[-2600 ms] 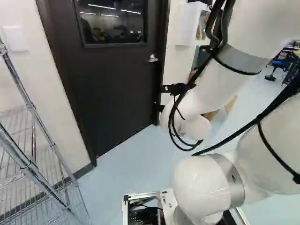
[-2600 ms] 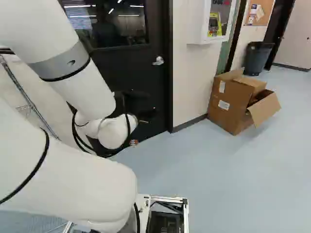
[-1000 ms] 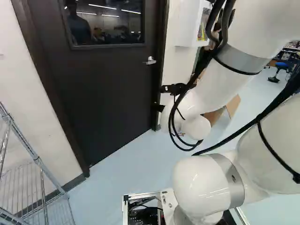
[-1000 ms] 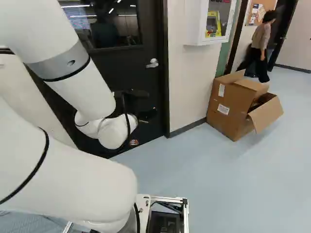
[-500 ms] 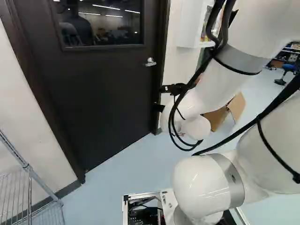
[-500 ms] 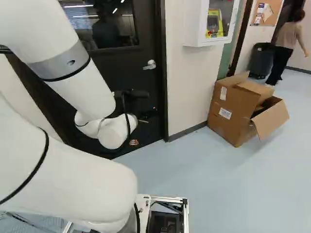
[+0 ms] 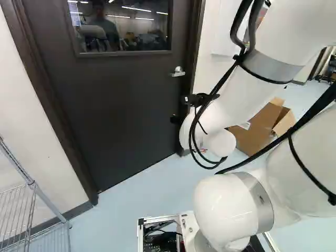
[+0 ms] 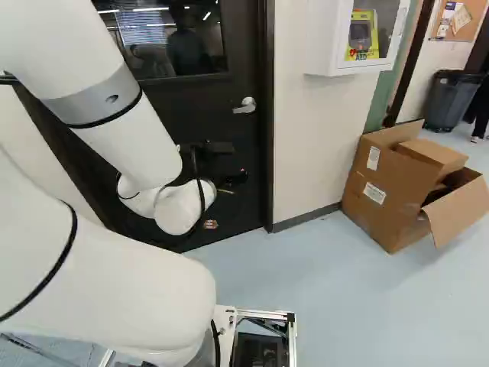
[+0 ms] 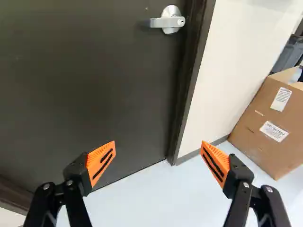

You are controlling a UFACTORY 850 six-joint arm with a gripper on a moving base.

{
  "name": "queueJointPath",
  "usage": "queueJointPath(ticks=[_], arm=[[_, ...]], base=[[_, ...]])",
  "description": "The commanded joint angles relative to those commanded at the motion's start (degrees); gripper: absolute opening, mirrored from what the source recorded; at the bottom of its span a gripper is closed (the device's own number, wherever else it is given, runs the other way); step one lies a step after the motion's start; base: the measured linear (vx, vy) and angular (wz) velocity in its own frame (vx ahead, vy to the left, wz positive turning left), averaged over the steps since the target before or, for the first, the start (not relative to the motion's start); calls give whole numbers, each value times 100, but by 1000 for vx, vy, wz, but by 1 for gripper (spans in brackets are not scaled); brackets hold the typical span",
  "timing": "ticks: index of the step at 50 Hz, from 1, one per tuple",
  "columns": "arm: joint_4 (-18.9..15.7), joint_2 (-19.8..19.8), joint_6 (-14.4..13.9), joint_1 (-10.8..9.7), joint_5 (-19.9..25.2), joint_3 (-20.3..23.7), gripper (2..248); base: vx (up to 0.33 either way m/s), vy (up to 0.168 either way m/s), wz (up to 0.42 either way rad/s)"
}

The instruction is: Open the door and move inside

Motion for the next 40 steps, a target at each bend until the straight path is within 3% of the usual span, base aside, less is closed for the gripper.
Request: queueJointPath(ticks=[23,40], arm=[[0,0,0,0,0,0,247],[0,0,0,0,0,0,247]], base=[[146,-51,227],[137,-76,12]])
